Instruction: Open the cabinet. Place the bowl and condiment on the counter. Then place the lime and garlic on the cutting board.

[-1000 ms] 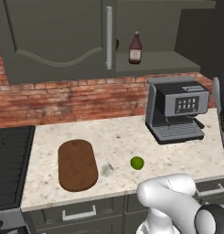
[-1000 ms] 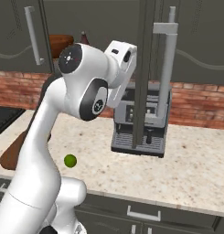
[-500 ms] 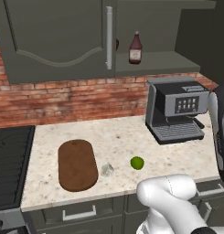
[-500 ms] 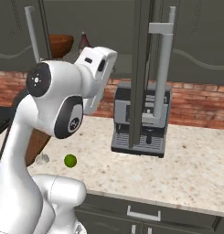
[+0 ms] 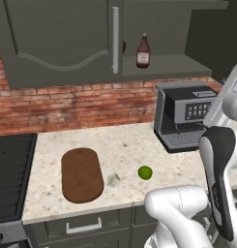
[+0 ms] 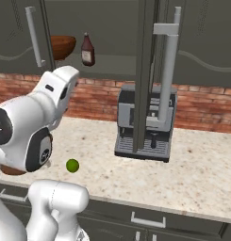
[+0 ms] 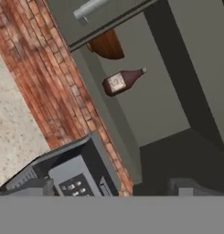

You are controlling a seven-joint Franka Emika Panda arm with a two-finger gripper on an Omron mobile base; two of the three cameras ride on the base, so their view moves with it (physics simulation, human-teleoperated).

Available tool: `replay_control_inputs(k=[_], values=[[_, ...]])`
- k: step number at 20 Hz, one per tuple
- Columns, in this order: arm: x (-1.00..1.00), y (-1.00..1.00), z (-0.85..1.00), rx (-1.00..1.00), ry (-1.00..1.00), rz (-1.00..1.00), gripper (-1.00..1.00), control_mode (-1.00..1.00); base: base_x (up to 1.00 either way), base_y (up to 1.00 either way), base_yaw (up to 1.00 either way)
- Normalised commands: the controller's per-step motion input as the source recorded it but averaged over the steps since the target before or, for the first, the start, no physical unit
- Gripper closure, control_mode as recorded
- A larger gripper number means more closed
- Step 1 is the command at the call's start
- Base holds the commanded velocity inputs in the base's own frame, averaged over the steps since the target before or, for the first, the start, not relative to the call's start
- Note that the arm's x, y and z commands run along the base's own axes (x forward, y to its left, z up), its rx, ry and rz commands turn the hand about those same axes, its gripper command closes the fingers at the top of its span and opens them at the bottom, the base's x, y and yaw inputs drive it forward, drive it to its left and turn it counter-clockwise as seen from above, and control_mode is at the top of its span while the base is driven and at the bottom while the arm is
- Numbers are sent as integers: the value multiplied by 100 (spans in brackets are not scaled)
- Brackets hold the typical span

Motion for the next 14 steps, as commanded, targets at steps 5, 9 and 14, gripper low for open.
replay_control_inputs(k=[5,9,14], values=[[-5,66,1,23,17,7,-100,-100,0,0,0],[27,70,24,47,0,0,-100,-100,0,0,0],[36,71,3,45,-1,-12,-100,-100,0,0,0]])
